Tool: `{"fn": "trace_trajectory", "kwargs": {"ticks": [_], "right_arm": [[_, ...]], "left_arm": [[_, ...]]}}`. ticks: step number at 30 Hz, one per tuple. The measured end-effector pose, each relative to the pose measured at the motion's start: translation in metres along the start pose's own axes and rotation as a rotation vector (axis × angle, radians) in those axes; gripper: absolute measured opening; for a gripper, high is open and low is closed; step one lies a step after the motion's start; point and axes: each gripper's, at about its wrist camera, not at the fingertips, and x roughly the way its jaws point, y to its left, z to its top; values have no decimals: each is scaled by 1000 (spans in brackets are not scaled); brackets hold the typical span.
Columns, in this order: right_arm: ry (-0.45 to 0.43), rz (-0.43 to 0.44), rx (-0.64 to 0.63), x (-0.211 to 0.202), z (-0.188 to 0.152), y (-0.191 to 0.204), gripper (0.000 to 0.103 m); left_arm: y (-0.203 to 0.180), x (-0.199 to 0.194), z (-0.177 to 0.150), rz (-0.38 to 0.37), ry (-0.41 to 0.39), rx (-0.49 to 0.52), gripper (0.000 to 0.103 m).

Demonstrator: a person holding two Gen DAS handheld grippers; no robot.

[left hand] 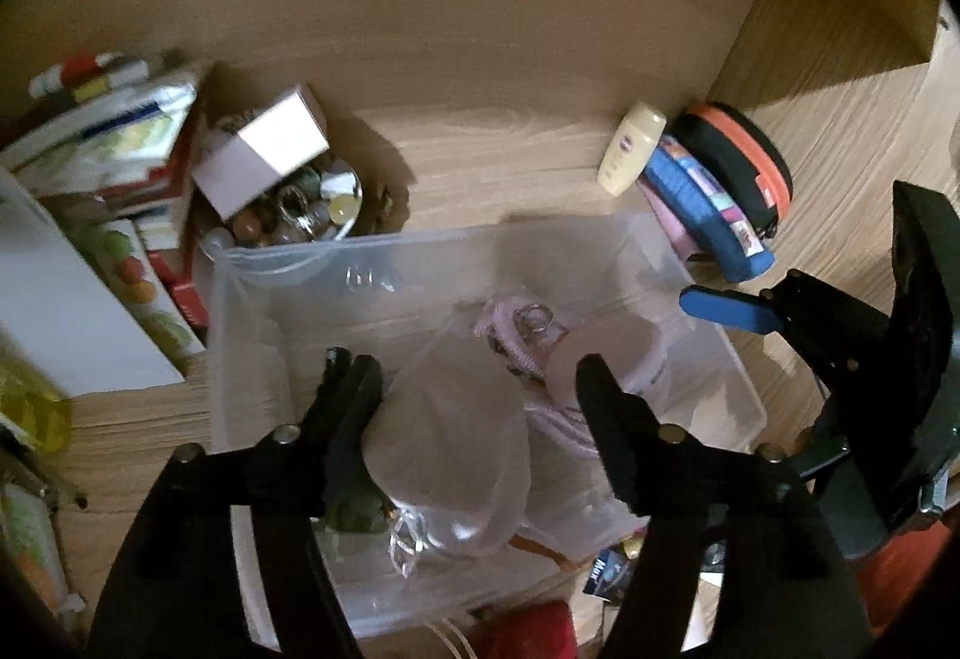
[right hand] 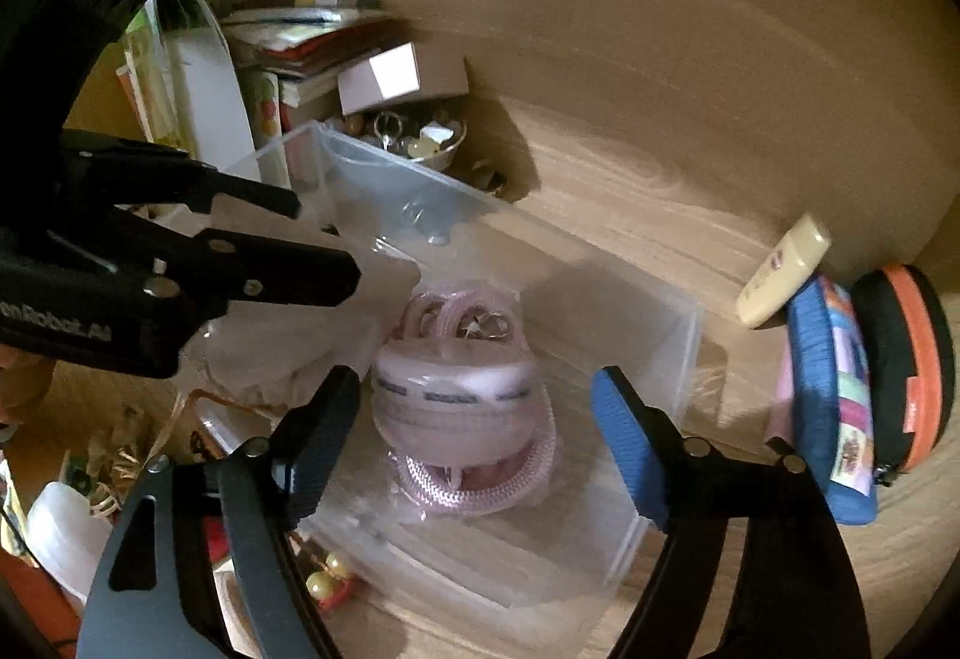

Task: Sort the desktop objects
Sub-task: 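Lower the pouch and pink fan into the clear box and release both, then grasp the white round jar with the left gripper while the right grasps the white cylinder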

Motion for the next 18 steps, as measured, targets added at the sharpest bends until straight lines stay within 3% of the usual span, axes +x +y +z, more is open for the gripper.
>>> {"fn": "trace_trajectory", "kwargs": {"ticks": [4,8,18], "right_arm": [[-14,-11,14,-14,-2,0,80],[-35,-20,28,-32,-7,2,85],[-116,-39,39,-86,-27,12,87]], "left_arm": [[-5,-19,-4,19,-46,7,77],[-7,-40,-11,41,-102,-1,93],[-17,-97,-44,123,-227,-7,97]]}}
